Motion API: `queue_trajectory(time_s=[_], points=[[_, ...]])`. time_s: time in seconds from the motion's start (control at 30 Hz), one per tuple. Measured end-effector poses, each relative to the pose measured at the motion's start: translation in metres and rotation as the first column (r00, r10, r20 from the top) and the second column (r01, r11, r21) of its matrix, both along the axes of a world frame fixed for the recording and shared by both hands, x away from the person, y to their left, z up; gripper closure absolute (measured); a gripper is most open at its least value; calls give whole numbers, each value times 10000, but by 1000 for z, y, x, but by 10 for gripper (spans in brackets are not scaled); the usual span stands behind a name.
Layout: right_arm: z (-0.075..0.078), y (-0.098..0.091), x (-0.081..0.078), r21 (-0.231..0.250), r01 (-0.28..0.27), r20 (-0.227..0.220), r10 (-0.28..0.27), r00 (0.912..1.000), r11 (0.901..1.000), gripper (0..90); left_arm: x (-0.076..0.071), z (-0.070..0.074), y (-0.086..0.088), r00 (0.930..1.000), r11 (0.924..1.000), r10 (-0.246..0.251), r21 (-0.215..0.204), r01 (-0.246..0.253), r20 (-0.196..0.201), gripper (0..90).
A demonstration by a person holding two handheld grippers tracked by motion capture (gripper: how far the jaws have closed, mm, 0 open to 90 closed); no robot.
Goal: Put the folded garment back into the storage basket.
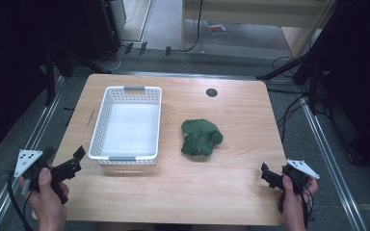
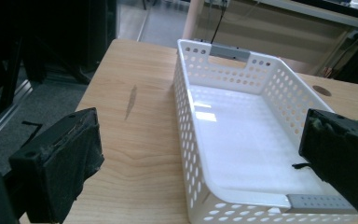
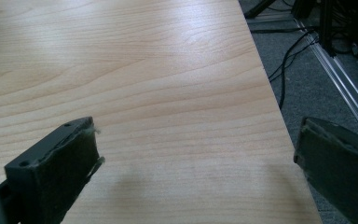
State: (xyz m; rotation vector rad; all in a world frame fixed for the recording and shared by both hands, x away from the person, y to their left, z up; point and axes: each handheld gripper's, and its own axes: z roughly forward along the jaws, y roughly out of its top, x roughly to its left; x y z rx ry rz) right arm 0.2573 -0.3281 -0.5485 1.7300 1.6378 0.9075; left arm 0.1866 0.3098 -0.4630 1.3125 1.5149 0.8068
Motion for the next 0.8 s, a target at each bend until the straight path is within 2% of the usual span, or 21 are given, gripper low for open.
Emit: queue_trajectory(time_s=[0.5,0.63,0.73,0.77,0.8], points=[[0,-1,0,75,61,-59,-61,10000,10000,0,8,8,-27,9969,9972,-752,28,753,-222,0],[0,-1,0,79,106,-51,-105,9999,9999,0,13,9,-40,9935,9939,-1071,227,1080,-372,0],[0,-1,0,107,125,-50,-125,9999,9999,0,20,12,-54,9894,9898,-1399,231,1408,-383,0],[0,-1,0,107,125,-50,-125,9999,9999,0,20,12,-54,9894,9898,-1399,231,1408,-383,0],[0,-2,0,125,112,-65,-111,9999,9999,0,24,15,-62,9866,9867,-1586,298,1598,-376,0]])
